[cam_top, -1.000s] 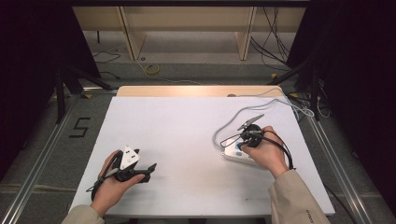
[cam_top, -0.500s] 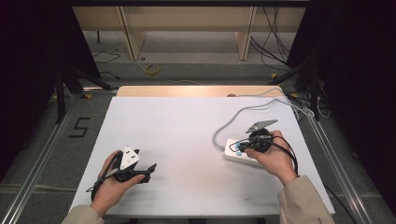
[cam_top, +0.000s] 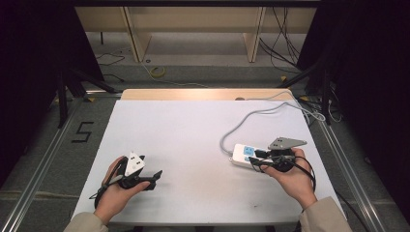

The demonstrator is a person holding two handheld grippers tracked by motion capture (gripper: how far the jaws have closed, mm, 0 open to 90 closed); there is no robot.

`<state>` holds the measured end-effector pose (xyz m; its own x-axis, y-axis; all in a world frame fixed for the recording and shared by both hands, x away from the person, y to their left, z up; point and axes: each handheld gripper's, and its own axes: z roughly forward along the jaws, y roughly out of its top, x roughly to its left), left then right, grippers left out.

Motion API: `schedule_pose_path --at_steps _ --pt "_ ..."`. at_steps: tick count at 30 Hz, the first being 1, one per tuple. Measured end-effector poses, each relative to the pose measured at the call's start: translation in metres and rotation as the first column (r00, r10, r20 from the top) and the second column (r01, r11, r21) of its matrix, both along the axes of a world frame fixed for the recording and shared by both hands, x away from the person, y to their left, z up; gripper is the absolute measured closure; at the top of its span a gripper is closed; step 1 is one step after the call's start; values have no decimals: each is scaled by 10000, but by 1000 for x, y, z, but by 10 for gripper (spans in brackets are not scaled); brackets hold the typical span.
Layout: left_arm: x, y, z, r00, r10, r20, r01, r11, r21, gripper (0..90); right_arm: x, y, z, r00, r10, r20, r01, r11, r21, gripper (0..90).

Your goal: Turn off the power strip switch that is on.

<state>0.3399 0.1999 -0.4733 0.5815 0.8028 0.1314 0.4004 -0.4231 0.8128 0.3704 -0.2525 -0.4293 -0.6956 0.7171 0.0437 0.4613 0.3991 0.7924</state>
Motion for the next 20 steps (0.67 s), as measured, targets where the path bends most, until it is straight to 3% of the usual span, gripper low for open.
schedule_pose_path --at_steps 9,20 --pt "0 0 -1 10000 -72 -61 72 10000 48 179 -18 -11 -18 9970 6 773 -71 9964 841 509" --pt "0 -1 -3 9995 -105 -299 107 9999 83 172 -29 -13 -23 9894 169 1442 -361 9906 1317 433"
